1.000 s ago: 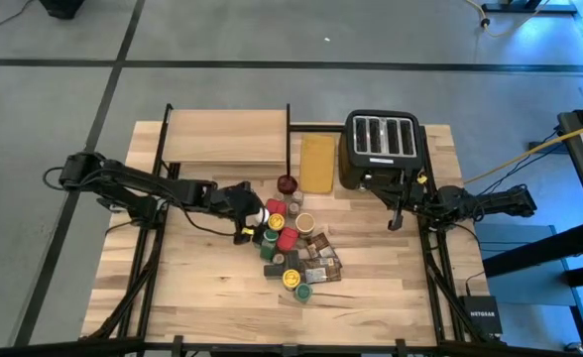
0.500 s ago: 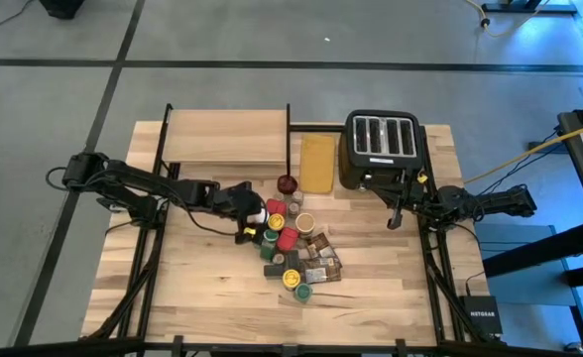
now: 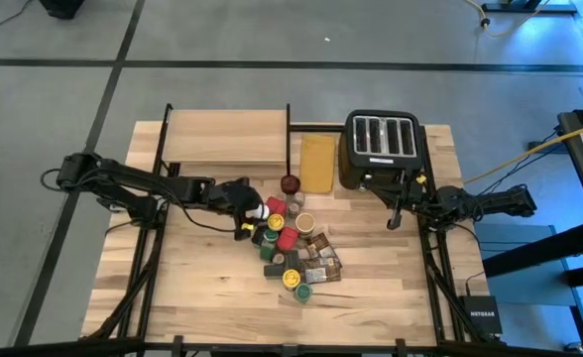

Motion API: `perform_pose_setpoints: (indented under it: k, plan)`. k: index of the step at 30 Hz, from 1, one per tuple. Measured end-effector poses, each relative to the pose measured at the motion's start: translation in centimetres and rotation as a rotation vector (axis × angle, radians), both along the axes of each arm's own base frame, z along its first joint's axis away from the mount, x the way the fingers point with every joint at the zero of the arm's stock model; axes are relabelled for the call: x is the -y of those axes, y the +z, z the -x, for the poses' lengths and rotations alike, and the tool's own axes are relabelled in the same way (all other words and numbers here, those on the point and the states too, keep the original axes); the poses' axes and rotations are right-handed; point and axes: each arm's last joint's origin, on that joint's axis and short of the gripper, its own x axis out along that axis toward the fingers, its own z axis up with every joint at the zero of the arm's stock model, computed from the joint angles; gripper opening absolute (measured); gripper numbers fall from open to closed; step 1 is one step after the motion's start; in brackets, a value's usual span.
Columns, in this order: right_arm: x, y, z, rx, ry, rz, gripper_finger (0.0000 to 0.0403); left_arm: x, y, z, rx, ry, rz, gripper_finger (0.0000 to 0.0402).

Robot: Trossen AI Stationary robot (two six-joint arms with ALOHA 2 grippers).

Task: Shelf spices
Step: Put the white seasoning bottle on the shelf

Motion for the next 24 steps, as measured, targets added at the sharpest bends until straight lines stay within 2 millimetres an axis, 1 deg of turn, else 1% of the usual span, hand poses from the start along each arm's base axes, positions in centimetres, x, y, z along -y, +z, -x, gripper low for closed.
perform_pose_setpoints:
  k: [4, 9, 14, 19, 24]
  plan:
    - [0.0, 0.0, 0.0, 0.001, 0.001, -0.002, 0.0005, -0.1, 2.1, 0.5, 0.04, 0.026, -0.018, 0.0208]
    - [0.0, 0.0, 0.0, 0.003, 0.001, -0.002, 0.0005, -0.3, 5.9, 0.8, 0.101, 0.076, -0.07, 0.0205]
    - [0.0, 0.0, 0.0, 0.005, 0.0, -0.002, 0.0005, -0.5, 9.5, 0.6, 0.15, 0.111, -0.13, 0.0206]
    - [0.0, 0.0, 0.0, 0.005, 0.0, -0.002, 0.0005, -0.8, 11.8, 0.6, 0.172, 0.12, -0.167, 0.0206]
    - [0.0, 0.0, 0.0, 0.004, 0.0, -0.002, 0.0005, -2.2, 13.3, 0.6, 0.207, 0.219, -0.21, 0.0206]
